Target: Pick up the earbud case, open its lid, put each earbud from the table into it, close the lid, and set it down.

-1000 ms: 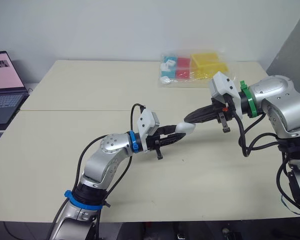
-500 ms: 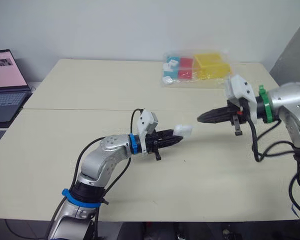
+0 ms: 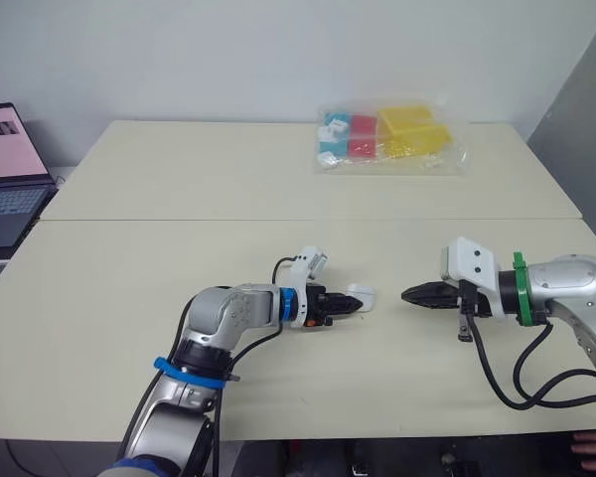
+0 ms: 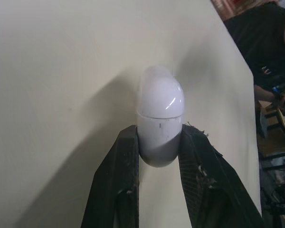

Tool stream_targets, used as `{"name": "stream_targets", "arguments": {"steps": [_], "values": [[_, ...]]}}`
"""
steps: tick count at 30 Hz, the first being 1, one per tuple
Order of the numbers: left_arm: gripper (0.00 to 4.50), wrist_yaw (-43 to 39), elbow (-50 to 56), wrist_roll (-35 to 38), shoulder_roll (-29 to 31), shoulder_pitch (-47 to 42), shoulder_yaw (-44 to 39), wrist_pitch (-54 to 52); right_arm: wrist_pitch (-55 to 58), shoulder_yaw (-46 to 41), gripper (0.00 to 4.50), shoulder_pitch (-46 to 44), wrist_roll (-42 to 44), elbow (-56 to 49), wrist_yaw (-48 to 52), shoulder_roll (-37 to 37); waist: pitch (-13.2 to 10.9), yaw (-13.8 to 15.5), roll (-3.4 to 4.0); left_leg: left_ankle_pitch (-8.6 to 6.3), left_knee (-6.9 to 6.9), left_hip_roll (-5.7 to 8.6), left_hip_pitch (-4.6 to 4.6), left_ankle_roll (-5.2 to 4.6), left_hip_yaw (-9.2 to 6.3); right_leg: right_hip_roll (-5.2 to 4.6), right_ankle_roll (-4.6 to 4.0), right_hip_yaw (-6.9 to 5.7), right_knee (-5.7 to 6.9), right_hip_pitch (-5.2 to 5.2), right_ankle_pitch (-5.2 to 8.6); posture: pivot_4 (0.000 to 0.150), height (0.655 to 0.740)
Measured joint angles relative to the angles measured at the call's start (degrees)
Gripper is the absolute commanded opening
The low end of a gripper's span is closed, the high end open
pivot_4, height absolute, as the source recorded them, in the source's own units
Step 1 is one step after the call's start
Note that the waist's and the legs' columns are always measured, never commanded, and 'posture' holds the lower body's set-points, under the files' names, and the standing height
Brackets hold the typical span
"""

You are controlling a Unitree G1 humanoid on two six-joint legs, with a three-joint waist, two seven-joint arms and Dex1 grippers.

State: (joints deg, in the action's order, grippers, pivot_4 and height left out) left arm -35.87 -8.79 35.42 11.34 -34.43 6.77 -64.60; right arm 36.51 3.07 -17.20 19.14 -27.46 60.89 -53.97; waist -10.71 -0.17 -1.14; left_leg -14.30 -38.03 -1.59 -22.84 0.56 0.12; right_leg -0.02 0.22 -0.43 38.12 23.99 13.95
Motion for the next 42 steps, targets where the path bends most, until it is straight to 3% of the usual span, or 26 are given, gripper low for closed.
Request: {"name": "stream_targets", "arguments": {"steps": [2,12,15,20,23,26,31,34,42], "values": [[0.78,-0.1,-0.4,-0.1,0.1,-0.1,-0.1,0.0,-0.7,0.0,0.00,0.6,-0.1,0.0,0.0,-0.2,0.0,-0.1,0.00,0.00,0.01,0.00,0.01,0.00,0.00,-0.01,0.01,0.06,-0.01,0.01,-0.01,0.150,0.7400],[3.71,-2.5,-0.7,-0.6,3.2,-0.7,0.0,0.7,-0.5,0.0,0.00,0.9,0.3,-0.7,-0.1,-1.1,0.0,-0.4,0.00,0.00,0.04,-0.06,0.42,0.00,-0.02,0.02,-0.04,0.00,0.01,-0.34,-0.02,0.150,0.7400],[4.48,-4.0,2.5,-0.5,7.9,0.7,0.1,1.2,0.3,-0.1,0.00,0.1,1.3,-1.0,0.1,-1.2,0.0,-1.2,-0.01,0.00,0.11,-0.14,0.70,0.00,-0.04,-0.01,-0.06,0.03,0.00,-0.54,-0.01,0.150,0.7400],[4.48,-6.7,11.2,-2.9,19.3,6.6,0.2,5.4,-0.4,-0.2,0.00,-2.5,2.4,0.0,1.0,-1.1,0.0,-2.0,-0.03,-0.01,0.30,-0.23,0.87,0.01,-0.07,-0.03,-0.18,0.10,0.00,-0.57,0.06,0.150,0.7400],[4.50,-9.9,14.6,-6.6,25.3,10.4,1.1,12.2,-1.0,0.1,0.58,-4.3,3.3,1.2,2.5,-0.6,0.0,-1.6,-0.05,-0.01,0.31,-0.22,0.73,0.01,-0.04,-0.05,-0.23,0.08,-0.05,-0.47,0.09,0.150,0.7400],[4.50,-16.5,18.6,-10.5,34.8,17.4,-0.1,23.7,-3.8,0.0,1.61,-5.4,3.6,3.4,5.4,-1.7,0.0,-1.5,-0.07,-0.02,0.45,-0.31,0.60,0.03,-0.05,-0.22,-0.29,0.20,-0.15,-0.32,0.13,0.150,0.7400],[4.50,-26.5,23.9,-10.7,44.8,24.4,-8.2,35.1,-7.3,-0.1,3.41,-5.6,3.1,6.1,9.8,-5.1,-0.1,-0.6,-0.05,-0.02,0.33,-0.23,-0.06,0.02,-0.01,-0.58,-0.17,0.07,-0.16,0.18,0.15,0.150,0.7400],[4.50,-29.0,24.6,-10.4,47.1,28.4,-13.3,37.9,-9.1,-1.0,4.48,-5.4,3.1,7.2,12.6,-7.3,-0.1,-0.2,-0.04,-0.02,0.33,-0.14,-0.06,0.02,0.02,-0.77,-0.10,-0.04,-0.20,0.17,0.17,0.150,0.7400],[4.50,-24.2,29.1,-12.8,47.6,34.1,-23.5,39.2,-21.0,-2.3,4.48,-8.7,-0.1,17.4,17.6,-9.9,-0.1,0.0,-0.04,-0.02,0.21,-0.12,-0.02,0.02,0.07,-0.83,-0.09,-0.08,-0.20,0.14,0.17,0.150,0.7400]]}}
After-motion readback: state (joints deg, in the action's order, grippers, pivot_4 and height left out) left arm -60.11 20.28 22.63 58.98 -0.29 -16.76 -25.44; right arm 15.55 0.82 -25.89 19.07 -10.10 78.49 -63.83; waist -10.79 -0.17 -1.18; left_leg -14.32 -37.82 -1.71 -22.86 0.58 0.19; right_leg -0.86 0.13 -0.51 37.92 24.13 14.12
